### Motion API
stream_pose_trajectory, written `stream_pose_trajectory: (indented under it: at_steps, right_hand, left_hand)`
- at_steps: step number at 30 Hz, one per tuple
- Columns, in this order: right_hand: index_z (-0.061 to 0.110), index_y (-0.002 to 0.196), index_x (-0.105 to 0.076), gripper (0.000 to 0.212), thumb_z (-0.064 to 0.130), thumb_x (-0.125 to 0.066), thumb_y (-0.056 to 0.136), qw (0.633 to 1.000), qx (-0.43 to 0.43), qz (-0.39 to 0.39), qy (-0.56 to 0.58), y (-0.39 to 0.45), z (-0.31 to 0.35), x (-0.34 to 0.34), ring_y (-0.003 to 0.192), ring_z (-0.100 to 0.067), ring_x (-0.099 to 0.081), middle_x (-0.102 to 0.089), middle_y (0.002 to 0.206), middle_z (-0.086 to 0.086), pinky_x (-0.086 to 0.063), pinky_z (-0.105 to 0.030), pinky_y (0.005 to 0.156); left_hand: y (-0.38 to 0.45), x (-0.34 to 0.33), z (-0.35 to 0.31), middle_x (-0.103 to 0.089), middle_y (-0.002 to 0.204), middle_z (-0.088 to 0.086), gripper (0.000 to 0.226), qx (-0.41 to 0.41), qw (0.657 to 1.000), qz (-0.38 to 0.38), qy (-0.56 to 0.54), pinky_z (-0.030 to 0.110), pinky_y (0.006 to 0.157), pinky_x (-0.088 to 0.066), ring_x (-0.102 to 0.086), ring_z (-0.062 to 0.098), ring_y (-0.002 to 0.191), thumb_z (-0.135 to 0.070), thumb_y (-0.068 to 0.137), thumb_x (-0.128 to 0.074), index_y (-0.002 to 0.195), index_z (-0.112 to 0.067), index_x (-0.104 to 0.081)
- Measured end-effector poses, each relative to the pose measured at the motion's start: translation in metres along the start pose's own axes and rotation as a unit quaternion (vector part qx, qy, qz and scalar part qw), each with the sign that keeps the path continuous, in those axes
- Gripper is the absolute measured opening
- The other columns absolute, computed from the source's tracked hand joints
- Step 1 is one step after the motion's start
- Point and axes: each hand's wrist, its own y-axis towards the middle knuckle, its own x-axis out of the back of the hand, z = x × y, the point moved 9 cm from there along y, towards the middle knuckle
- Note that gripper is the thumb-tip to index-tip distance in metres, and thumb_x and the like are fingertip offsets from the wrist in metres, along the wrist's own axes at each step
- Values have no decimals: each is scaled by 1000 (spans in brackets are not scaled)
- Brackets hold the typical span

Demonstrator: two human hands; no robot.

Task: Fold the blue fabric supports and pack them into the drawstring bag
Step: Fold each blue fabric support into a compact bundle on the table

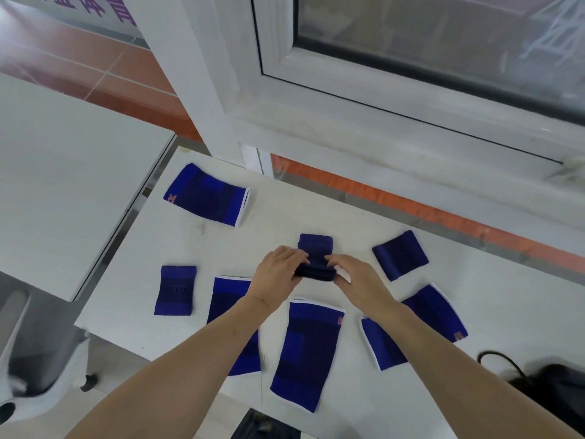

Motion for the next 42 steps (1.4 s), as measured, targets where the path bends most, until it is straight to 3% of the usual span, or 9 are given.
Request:
stream_pose_trajectory:
  at_steps: [6,12,18,22,26,31,34,37,42]
  right_hand:
    - [30,128,-65,27,32,-60,101,997,-66,-12,-32,-9,-19,-10,112,-10,-57,-65,119,6,-50,-30,94]
    - [37,114,-61,17,45,-53,100,994,-108,-26,-17,1,-25,-10,97,-11,-59,-66,105,9,-52,-33,82]
    - [25,106,-64,13,33,-67,96,970,-203,-90,101,10,-33,-10,93,-11,-66,-71,99,9,-57,-41,84]
    - [27,112,-56,24,31,-70,94,962,-229,-97,113,14,-35,-10,90,-13,-67,-72,99,5,-59,-43,80]
    - [29,117,-54,25,29,-67,96,965,-230,-91,89,18,-33,-11,87,-13,-67,-71,100,3,-58,-37,73]
    - [26,116,-57,20,25,-65,98,960,-235,-93,117,17,-34,-11,89,-13,-67,-70,100,2,-55,-30,71]
    - [27,115,-58,18,26,-63,97,958,-243,-99,111,14,-37,-10,89,-14,-68,-71,101,2,-58,-35,73]
    - [25,119,-57,22,26,-63,97,960,-245,-104,83,7,-36,-7,88,-13,-66,-70,104,3,-57,-34,73]
    - [20,136,-54,42,21,-66,96,976,-63,-117,-170,7,-3,4,119,-21,-56,-60,134,1,-54,-40,95]
  left_hand:
    - [-14,-37,17,-67,111,1,31,105,988,106,-40,32,90,-52,-61,18,99,-23,97,-65,129,-23,-61]
    - [-15,-39,25,-66,111,-5,27,173,974,83,-123,25,89,-48,-58,13,103,-21,99,-64,127,-21,-63]
    - [-22,-39,41,-72,97,-16,19,357,881,-7,-310,25,76,-54,-67,3,90,-22,96,-67,112,-28,-59]
    - [-19,-41,43,-71,96,-12,28,386,875,-15,-292,31,72,-58,-68,7,84,-26,94,-71,114,-28,-52]
    - [-13,-32,39,-53,111,-8,29,339,921,-25,-193,25,73,-54,-58,11,90,-26,95,-70,112,-26,-48]
    - [-14,-15,9,-50,125,5,34,111,993,-30,-12,34,92,-53,-50,21,110,-1,94,-62,125,-14,-54]
    - [-21,-25,1,-44,148,11,66,11,997,20,73,39,107,-48,-46,29,132,10,84,-64,143,-13,-49]
    - [-25,-37,3,-19,165,9,88,-17,985,93,144,39,121,-30,-23,28,152,8,83,-64,159,-17,-27]
    - [-28,-44,3,-10,167,11,84,-39,967,141,208,43,123,-25,-13,31,155,-2,90,-57,162,-16,-14]
